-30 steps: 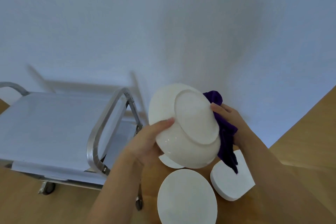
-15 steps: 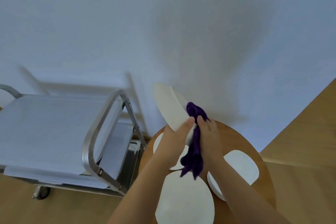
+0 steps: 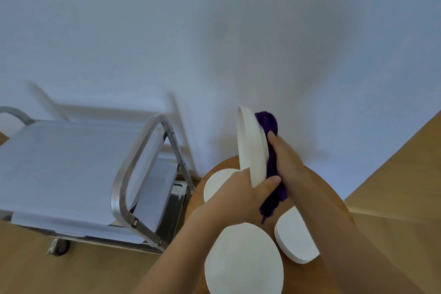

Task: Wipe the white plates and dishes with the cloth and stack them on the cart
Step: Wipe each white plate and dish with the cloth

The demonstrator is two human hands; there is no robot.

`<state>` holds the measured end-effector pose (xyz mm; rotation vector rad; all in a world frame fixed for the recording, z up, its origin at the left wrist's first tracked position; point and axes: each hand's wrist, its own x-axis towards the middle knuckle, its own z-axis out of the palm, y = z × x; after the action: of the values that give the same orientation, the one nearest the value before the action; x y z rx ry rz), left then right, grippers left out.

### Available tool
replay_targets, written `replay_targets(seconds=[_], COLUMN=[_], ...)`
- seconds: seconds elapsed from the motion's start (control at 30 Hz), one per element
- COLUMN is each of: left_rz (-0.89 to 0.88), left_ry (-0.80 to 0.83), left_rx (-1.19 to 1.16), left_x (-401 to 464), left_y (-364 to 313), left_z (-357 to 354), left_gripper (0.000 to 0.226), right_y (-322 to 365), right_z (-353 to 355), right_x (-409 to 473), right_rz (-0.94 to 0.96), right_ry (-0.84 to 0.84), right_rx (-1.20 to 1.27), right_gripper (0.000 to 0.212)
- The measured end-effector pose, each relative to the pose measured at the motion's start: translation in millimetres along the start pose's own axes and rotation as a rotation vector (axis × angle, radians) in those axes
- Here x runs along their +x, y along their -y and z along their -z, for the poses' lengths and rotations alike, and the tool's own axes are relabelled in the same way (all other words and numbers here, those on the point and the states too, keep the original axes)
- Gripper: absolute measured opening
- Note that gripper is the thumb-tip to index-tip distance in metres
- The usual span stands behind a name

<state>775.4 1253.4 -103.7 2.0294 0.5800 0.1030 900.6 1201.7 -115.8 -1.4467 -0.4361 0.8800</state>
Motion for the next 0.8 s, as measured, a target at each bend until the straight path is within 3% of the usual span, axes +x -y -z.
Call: replay_targets(seconds=[0.1,0.17,0.33,0.47,0.53,0.67,0.8], left_rz=[-0.004,-0.012,-0.082,-0.132,-0.181,-0.157,-0.014], left_ry=[0.034,0.077,0.290,0.280,0.252,0.193,-0.092], left_rx=[0.124,0.265,0.724,0.952,1.064,1.086,0.580], left_x=[-2,-5,-4,-1,1,7,4], left_y=[1,1,15,26,31,41,59], left_z=[-5,-6,7,23,24,25,35], left_gripper=[0.032,0.046,0.070,0.071,0.070,0.075,0.125], right_y=[6,6,-3,-15,-16,-14,-22], right_z=[3,5,23,35,38,41,44], right_x=[8,10,3,-3,-5,-7,-10], right_rz=[-0.121,-0.222,-0.369,-0.404,-0.376,-0.326,-0.260], right_ry=[-0.025,0.001,0.088,0.142,0.167,0.120,0.050], right_rx=[0.072,0.149,0.298,0.399,0.441,0.455,0.486], right_gripper=[0.033,0.042,0.085,0.105,0.097,0.055,0.046])
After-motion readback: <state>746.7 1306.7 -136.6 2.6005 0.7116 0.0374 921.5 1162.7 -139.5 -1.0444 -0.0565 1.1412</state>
